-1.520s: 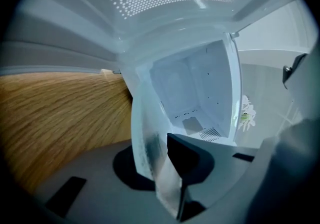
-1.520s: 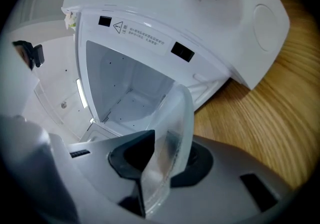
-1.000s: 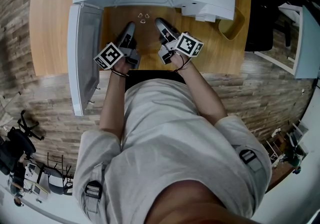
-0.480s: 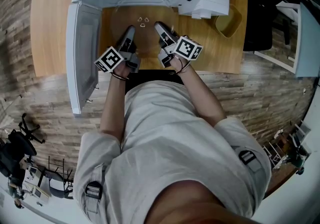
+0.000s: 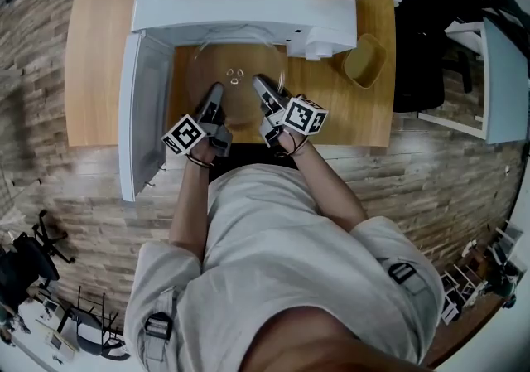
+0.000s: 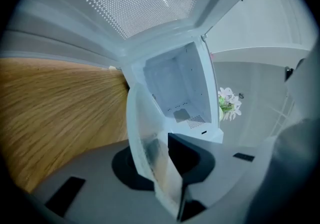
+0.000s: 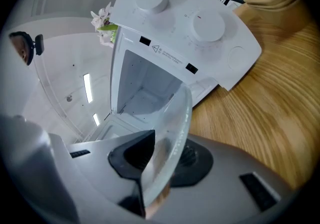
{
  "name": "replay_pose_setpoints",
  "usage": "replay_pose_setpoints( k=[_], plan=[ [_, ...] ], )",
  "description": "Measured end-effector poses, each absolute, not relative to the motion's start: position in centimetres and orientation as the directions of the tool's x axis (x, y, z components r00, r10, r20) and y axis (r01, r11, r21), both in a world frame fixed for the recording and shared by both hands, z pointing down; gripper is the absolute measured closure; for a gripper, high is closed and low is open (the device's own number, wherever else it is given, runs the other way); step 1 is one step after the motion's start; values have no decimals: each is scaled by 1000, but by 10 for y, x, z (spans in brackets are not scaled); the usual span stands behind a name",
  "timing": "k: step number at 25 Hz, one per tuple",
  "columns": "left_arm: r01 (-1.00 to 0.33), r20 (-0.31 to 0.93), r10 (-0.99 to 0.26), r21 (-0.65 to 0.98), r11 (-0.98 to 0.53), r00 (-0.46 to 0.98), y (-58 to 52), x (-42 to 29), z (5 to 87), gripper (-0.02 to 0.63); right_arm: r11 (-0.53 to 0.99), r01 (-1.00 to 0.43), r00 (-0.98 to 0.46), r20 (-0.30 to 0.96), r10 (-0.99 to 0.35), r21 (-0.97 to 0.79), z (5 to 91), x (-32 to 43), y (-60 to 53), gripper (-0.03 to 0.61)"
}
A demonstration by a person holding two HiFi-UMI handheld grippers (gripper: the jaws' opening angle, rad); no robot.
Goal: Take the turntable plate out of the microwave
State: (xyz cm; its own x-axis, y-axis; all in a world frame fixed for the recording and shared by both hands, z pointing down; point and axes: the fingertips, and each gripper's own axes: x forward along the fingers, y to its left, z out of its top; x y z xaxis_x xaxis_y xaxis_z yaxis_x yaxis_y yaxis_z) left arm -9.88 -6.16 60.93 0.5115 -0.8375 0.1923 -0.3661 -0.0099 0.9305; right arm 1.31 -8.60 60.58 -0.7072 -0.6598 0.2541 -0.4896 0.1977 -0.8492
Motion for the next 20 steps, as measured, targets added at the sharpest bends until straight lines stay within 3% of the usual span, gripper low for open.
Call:
replay_pose_setpoints(
  k=[20],
  plan=[
    [-374,178,-720,920,-122,671,-57,-90,572,518,155,-553,-582,246,-775,-819,569,23,-61,474]
  ],
)
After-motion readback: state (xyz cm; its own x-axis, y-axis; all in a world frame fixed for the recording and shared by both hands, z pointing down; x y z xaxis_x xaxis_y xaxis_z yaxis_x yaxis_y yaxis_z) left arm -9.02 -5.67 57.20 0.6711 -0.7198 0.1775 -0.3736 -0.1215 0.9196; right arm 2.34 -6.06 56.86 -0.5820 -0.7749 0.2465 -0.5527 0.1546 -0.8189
